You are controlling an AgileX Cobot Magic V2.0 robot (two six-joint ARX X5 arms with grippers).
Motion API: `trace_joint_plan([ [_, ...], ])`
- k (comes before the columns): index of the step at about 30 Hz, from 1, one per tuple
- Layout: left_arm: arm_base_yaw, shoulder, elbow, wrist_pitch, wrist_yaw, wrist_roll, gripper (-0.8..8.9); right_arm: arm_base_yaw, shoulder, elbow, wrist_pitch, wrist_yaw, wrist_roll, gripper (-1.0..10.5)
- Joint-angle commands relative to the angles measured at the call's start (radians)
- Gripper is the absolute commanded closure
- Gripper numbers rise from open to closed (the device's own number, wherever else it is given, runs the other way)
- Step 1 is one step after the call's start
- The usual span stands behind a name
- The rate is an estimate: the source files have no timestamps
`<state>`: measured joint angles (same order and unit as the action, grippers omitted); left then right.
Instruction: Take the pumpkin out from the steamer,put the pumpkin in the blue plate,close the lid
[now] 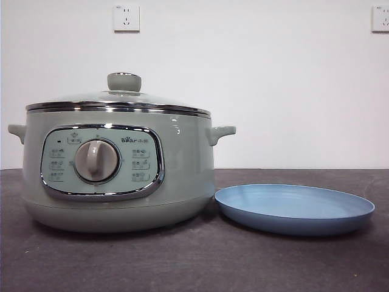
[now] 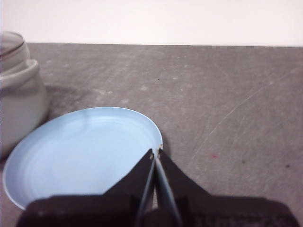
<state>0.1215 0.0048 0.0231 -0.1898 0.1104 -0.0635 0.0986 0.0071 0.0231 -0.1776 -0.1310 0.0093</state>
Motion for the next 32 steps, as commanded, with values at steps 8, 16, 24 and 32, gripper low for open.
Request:
trace_joint_plan([
  [8,0.002,-0.003,-0.017,0.026,0.257,-0.398,8.17,0.001,-0.001,-0.014,0.021,0.003,0.405,9.6],
  [16,0.002,-0.003,0.003,0.023,0.343,-0.399,8.21,0.001,0.000,0.018,0.008,-0.027,0.420,9.6],
  [24,0.002,0.033,0.144,-0.068,0.308,-0.394,8.21,0.001,0.052,0.153,-0.100,-0.020,0.420,9.6],
  [32,0.002,0.183,0.313,-0.112,0.308,-0.349,8.21,0.001,0.212,0.345,-0.172,-0.021,0.403,9.6],
])
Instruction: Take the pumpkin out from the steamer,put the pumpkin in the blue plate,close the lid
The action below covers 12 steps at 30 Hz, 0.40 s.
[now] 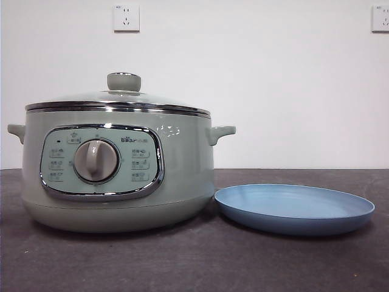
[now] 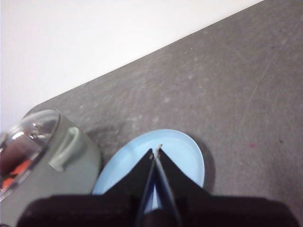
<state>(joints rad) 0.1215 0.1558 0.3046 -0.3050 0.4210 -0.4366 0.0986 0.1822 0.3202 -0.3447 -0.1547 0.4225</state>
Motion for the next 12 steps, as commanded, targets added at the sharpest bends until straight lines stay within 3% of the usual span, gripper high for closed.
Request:
trace_joint_plan([
  [1,0.002,0.051,0.050,0.002,-0.002,0.026,8.21,0.001,0.061,0.071,-0.011,0.003,-0.015,9.6],
  [7,0.002,0.200,0.192,-0.046,0.037,0.139,8.21,0.001,0.213,0.254,-0.074,0.003,-0.090,9.6],
  [12,0.002,0.320,0.324,-0.130,0.077,0.229,8.21,0.001,0.348,0.437,-0.168,-0.004,-0.194,9.6],
])
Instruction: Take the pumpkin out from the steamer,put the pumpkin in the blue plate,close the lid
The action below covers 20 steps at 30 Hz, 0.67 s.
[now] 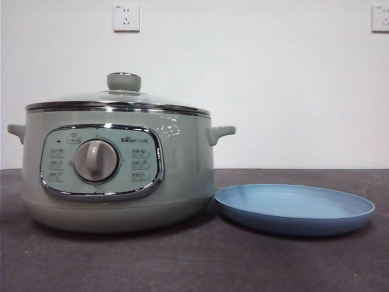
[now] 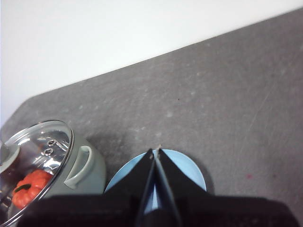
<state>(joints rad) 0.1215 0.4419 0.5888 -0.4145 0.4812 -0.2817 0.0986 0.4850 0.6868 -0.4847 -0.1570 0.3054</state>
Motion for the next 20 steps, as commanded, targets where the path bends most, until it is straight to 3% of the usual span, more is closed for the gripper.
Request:
trace_joint_plan([
  [1,0.002,0.053,0.063,-0.034,0.029,0.087,8.21,0.001,0.069,0.104,-0.051,-0.002,-0.096,9.6],
  [4,0.001,0.120,0.140,-0.087,0.067,0.130,8.18,0.001,0.148,0.216,-0.132,-0.007,-0.167,9.5],
  [11,-0.021,0.269,0.296,-0.198,0.197,0.208,8.12,0.001,0.295,0.404,-0.285,-0.158,-0.290,9.4],
  [13,-0.035,0.307,0.329,-0.220,0.214,0.208,7.64,0.001,0.325,0.431,-0.307,-0.205,-0.307,9.2],
  [17,-0.074,0.369,0.372,-0.238,0.225,0.208,4.29,0.001,0.368,0.443,-0.310,-0.276,-0.302,6.4],
  [20,-0.107,0.401,0.393,-0.237,0.225,0.207,4.01,0.001,0.392,0.443,-0.315,-0.284,-0.285,4.7],
])
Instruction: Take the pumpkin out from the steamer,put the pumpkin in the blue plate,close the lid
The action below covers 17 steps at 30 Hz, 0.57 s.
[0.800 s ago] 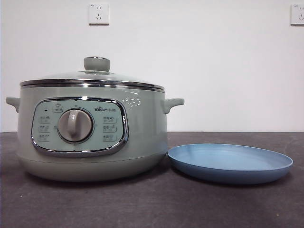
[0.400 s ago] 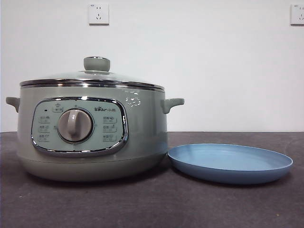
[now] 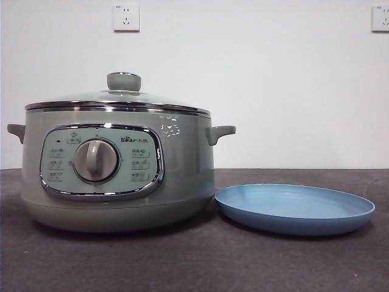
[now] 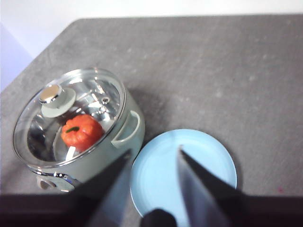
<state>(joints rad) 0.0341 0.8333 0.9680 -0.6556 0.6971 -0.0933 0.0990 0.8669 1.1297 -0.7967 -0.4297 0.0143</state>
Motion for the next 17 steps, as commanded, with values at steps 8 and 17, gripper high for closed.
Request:
trace_joint_plan([
  [8,-0.153,0.108,0.064,0.056,-0.154,0.012,4.01,0.021,0.052,0.000,-0.005,-0.018,0.024,4.7],
  [17,-0.370,0.313,0.210,0.057,-0.443,0.055,4.04,0.097,0.098,0.000,-0.005,-0.016,0.040,4.7],
])
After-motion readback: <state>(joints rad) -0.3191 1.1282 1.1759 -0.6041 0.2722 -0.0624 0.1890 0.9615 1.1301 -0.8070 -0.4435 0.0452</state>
